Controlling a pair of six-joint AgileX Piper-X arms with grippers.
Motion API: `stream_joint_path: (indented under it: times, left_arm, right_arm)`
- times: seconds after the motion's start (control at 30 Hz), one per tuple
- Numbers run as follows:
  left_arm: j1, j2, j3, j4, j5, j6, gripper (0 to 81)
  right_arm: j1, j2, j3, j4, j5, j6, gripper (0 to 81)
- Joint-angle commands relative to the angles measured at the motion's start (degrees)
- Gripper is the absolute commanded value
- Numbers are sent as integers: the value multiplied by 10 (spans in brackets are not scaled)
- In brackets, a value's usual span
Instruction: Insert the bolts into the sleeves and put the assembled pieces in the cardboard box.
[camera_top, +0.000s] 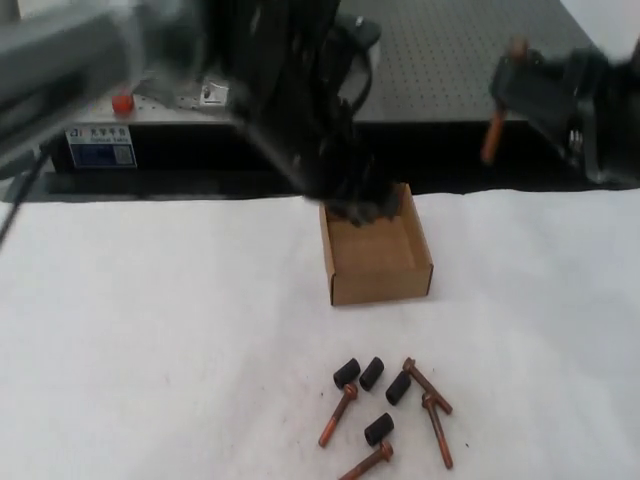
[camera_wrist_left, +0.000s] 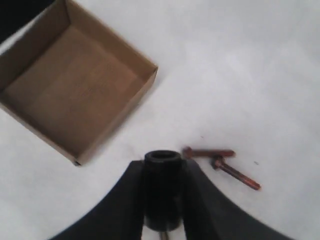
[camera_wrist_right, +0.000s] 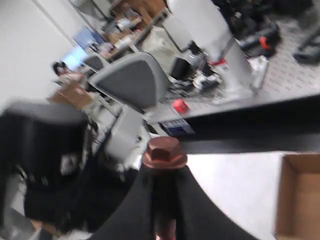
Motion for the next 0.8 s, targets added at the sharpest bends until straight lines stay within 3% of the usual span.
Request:
stream_joint_path:
  times: [0.0,0.1,0.2,0.77]
  left_arm:
    - [-1,-11,-8,-23,9,-11,7]
    - [-23,-92,102,-181,28,-33,7]
    - [-24,-145,167,-249,28,-90,7]
    - [-24,-177,193,-280,52,-114,7]
  right_arm:
    - [21,2,-2,-55,-10,22,16]
    - [49,8,-2,-67,-10,22,16]
    - [58,9,-2,-59,-10,22,16]
    - [69,9,-2,3,-75,2,16]
